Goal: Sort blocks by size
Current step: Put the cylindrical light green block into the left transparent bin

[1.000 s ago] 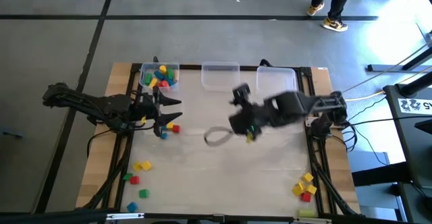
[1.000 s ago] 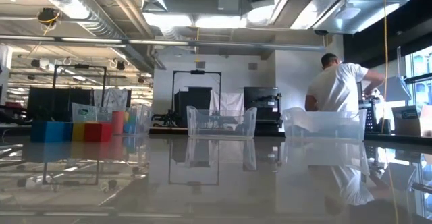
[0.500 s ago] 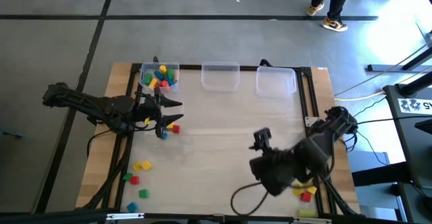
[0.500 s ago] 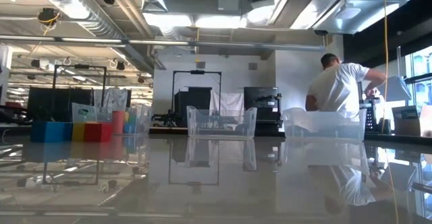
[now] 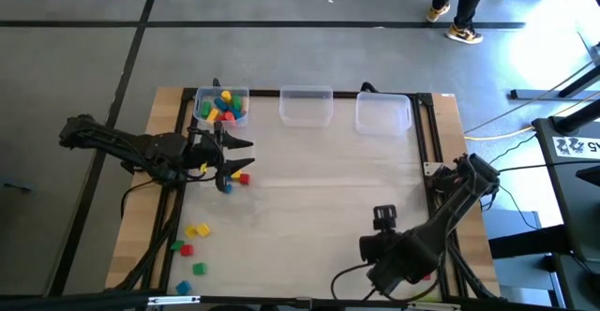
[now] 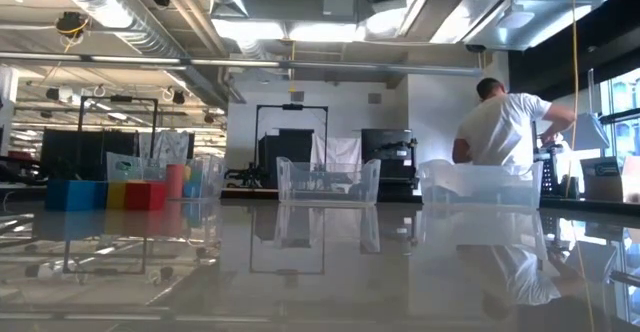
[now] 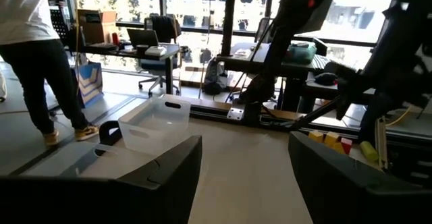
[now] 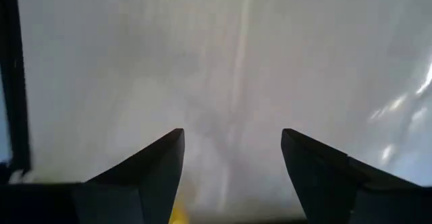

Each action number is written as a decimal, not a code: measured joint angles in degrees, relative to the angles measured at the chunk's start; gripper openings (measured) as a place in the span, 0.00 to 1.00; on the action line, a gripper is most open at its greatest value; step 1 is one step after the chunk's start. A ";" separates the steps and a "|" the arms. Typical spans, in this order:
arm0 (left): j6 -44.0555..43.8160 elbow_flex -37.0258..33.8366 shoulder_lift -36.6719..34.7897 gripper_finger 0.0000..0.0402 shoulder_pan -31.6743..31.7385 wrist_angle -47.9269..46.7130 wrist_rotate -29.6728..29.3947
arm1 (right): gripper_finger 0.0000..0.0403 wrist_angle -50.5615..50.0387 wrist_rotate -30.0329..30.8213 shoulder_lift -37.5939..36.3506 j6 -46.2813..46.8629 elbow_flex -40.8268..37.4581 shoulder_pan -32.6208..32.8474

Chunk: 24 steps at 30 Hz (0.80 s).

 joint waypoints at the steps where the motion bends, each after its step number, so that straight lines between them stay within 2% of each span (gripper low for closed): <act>1: -0.01 0.00 0.00 0.55 0.00 0.00 0.00 | 0.63 0.13 -2.13 0.02 1.76 -1.32 0.04; 4: -0.02 0.00 0.00 0.55 -0.01 0.00 0.00 | 0.63 2.24 -7.53 0.02 6.26 -5.26 0.95; 9: 0.00 0.00 0.00 0.55 -0.01 0.00 0.00 | 0.63 10.68 -12.11 0.02 8.58 -11.31 3.10; 14: 0.22 0.00 0.00 0.55 0.00 0.00 0.00 | 0.63 17.40 -22.57 0.04 11.06 -16.02 3.47; 21: 0.22 0.00 0.00 0.55 0.00 -0.49 0.00 | 0.63 22.81 -25.65 0.04 11.57 -18.97 3.38; 24: 0.30 0.00 0.00 0.55 -0.01 -0.53 0.00 | 0.63 22.76 -29.78 0.04 11.42 -20.68 3.39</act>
